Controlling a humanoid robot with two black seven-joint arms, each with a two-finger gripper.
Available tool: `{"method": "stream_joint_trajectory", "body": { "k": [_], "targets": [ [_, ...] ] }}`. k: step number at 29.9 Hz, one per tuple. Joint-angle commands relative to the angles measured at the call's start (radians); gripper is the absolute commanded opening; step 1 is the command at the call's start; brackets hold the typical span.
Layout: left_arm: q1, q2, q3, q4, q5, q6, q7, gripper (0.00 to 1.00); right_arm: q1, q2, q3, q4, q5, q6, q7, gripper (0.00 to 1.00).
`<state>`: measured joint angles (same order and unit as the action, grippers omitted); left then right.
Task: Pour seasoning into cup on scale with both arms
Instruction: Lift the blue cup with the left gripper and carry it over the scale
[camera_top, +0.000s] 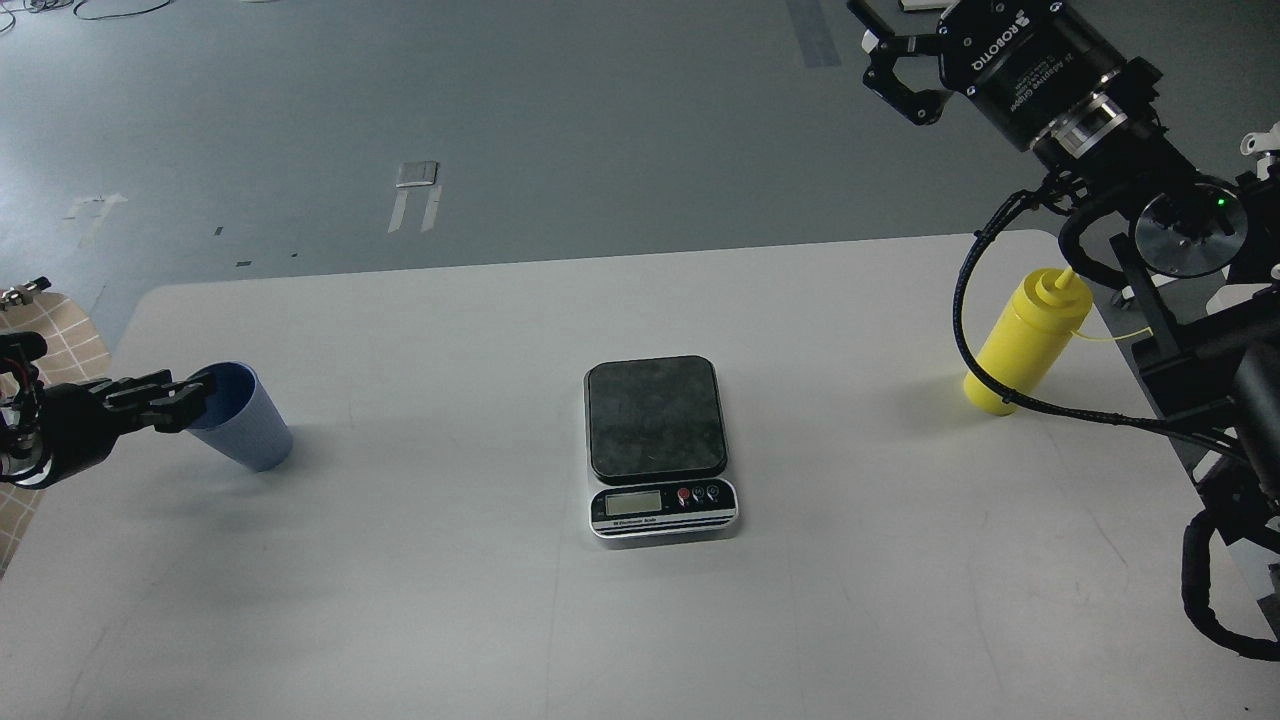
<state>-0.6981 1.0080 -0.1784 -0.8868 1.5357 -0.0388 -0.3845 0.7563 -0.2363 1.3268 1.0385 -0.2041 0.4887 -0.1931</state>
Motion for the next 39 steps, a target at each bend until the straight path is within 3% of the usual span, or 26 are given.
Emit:
{"method": "stream_joint_trajectory", "body": {
  "k": [1,2,7,15,26,31,39],
  "targets": [
    [0.0,0.0,-0.003,0.002,-0.002,-0.004,-0.004,0.11,0.0,0.0,0.0,-0.001,-0.001,0.0,0.0,1.0],
    [0.0,0.0,-0.003,0.002,-0.002,-0.006,-0.017,0.0,0.0,0.0,0.0,-0.001,-0.001,0.0,0.0,1.0],
    [-0.001,0.001,0.0,0.002,-0.002,-0.03,-0.104,0.0,0.0,0.0,0.002,-0.003,-0.001,0.0,0.0,1.0],
    [-0.026,0.004,-0.019,0.002,-0.035,-0.041,-0.104,0.0,0.0,0.0,0.003,-0.003,-0.001,0.0,0.0,1.0],
    [-0.276,-0.005,-0.016,-0.017,-0.075,-0.138,-0.104,0.0,0.0,0.003,0.003,-0.003,-0.001,0.0,0.0,1.0],
    [-0.377,-0.104,-0.015,-0.018,-0.074,-0.173,-0.104,0.0,0.003,0.003,0.005,-0.005,-0.001,0.0,0.0,1.0],
    [-0.406,-0.247,-0.007,-0.081,-0.068,-0.179,-0.104,0.0,0.006,0.003,0.005,-0.008,-0.001,0.0,0.0,1.0]
  ]
}}
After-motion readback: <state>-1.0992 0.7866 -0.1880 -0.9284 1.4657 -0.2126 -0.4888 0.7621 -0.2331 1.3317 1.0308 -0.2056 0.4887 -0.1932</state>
